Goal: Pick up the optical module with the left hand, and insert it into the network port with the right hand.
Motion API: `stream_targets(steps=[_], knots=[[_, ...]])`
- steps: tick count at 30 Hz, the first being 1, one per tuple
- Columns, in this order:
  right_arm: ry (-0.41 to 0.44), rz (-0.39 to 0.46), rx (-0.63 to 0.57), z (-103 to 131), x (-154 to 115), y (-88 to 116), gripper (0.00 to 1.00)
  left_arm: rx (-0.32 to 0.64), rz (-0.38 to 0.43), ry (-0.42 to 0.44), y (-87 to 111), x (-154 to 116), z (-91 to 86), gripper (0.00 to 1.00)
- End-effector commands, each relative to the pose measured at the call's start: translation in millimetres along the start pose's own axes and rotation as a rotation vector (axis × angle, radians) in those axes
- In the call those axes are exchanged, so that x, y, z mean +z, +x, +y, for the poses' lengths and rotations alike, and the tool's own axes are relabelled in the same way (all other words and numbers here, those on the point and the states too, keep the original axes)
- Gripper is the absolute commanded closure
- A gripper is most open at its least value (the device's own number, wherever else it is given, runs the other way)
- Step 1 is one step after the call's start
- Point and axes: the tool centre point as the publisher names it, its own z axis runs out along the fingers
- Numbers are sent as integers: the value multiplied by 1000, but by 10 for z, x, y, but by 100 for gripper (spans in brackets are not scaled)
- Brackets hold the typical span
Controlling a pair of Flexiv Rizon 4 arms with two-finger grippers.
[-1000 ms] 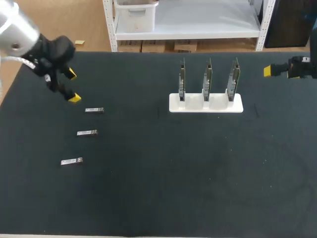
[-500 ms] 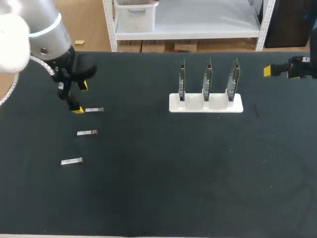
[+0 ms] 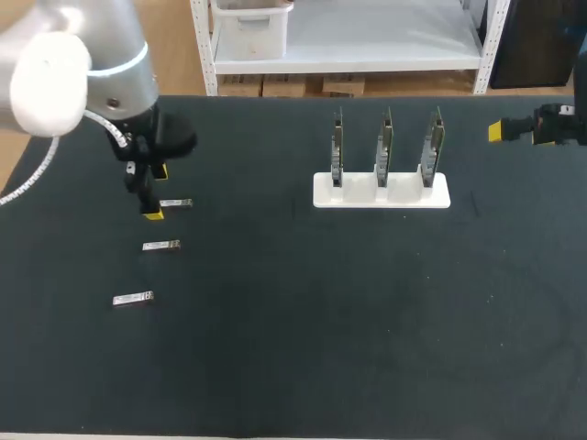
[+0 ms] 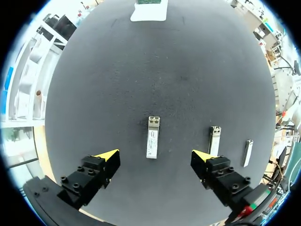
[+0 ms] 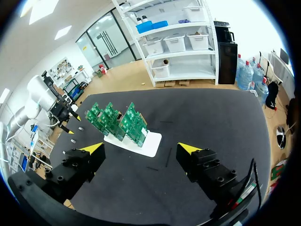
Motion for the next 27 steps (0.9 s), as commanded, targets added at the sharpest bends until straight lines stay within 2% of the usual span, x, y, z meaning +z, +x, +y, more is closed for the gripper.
stream_targets(steps=[1,23,25,26,27], knots=[[0,0,0,0,0,0,0,-5,0,8,7,59,39,0],[0,0,0,0,0,0,0,-43,-1,35,-13,213,22,0],[0,0,0,0,0,0,0,-41,1,32,-8,231,20,51],[0,0,0,0,0,0,0,-46,1,33,-7,237,19,65],[0,0,0,0,0,0,0,-46,1,33,-6,240,18,89]])
